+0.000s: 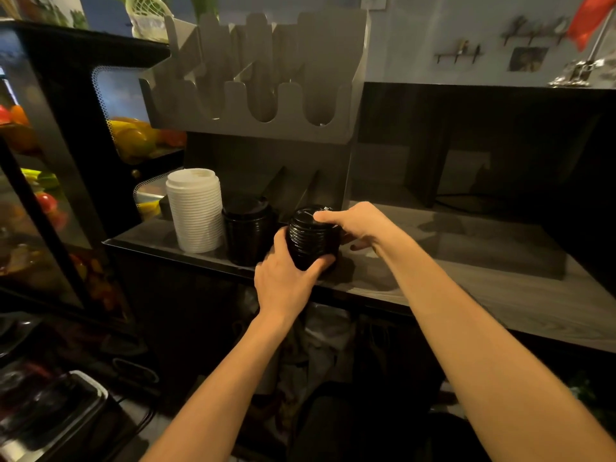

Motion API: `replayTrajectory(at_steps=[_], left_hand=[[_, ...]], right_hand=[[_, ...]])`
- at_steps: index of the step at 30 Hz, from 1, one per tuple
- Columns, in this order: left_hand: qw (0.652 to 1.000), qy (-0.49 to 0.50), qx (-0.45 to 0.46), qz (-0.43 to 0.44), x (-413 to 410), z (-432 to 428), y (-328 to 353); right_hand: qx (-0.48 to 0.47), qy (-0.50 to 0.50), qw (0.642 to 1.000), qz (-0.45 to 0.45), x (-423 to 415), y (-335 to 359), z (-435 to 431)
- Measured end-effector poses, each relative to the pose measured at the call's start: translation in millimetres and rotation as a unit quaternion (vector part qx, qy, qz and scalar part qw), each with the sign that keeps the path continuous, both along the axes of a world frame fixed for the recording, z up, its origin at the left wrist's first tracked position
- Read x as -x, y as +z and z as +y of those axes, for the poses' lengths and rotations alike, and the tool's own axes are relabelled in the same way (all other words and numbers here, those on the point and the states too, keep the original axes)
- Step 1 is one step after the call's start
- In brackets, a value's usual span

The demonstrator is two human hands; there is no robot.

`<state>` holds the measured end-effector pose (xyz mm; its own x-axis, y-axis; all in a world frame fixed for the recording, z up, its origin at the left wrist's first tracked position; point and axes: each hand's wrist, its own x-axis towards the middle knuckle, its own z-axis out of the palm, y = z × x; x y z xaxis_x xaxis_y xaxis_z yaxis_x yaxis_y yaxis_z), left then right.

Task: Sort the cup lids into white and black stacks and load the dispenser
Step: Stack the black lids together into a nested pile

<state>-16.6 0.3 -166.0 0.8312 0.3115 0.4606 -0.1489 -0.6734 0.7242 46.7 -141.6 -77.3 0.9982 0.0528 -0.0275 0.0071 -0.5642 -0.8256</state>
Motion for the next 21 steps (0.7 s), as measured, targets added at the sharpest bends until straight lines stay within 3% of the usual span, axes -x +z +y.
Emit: replayTrajectory(at_steps=[9, 18, 21], left_hand=[[1.000, -0.007, 0.028, -0.011, -0.2, -4.2, 0.1], [1.000, -0.004, 0.022, 0.001, 3.0, -3.7, 3.6], [1.000, -0.010, 0.026, -0.003, 4.7, -1.7, 2.3]], right_hand=[[-0.102, -0.020, 0.994, 0.016, 6.8, -14.3, -0.5], [-0.057, 0.002, 0.998, 0.014, 12.9, -8.7, 3.9], [-0.088, -0.011, 0.996, 0.014, 14.1, -14.9, 6.2]])
